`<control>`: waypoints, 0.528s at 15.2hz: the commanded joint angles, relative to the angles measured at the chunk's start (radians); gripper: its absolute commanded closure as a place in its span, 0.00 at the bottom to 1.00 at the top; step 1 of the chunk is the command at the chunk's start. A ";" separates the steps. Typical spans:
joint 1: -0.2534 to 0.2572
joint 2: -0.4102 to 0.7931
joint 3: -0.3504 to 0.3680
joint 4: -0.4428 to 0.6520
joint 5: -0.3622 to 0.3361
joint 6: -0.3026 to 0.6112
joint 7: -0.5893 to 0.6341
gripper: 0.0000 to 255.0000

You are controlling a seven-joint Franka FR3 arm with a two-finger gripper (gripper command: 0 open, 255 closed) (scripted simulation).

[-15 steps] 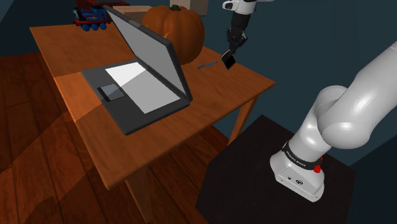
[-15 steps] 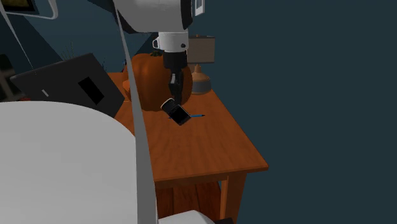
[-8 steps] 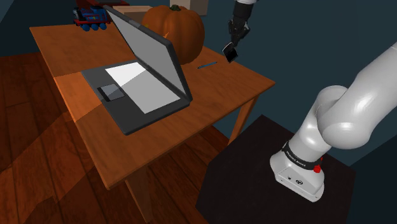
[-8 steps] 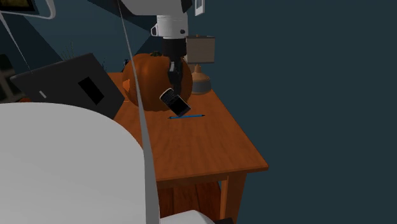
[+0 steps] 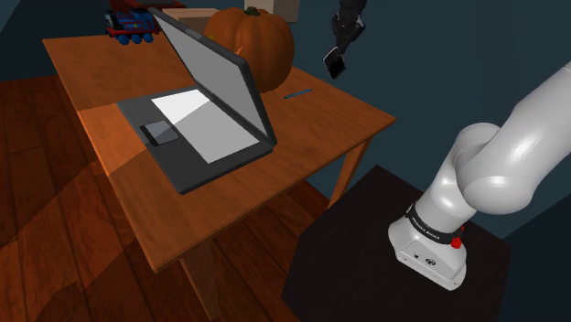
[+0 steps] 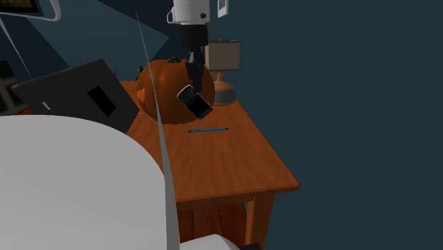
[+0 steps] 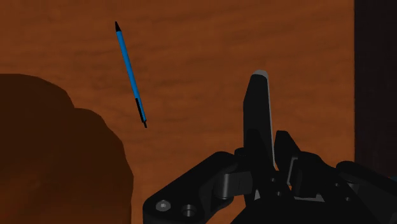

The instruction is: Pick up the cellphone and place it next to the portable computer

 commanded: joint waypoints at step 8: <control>0.004 0.023 0.000 0.144 0.012 -0.123 -0.012 1.00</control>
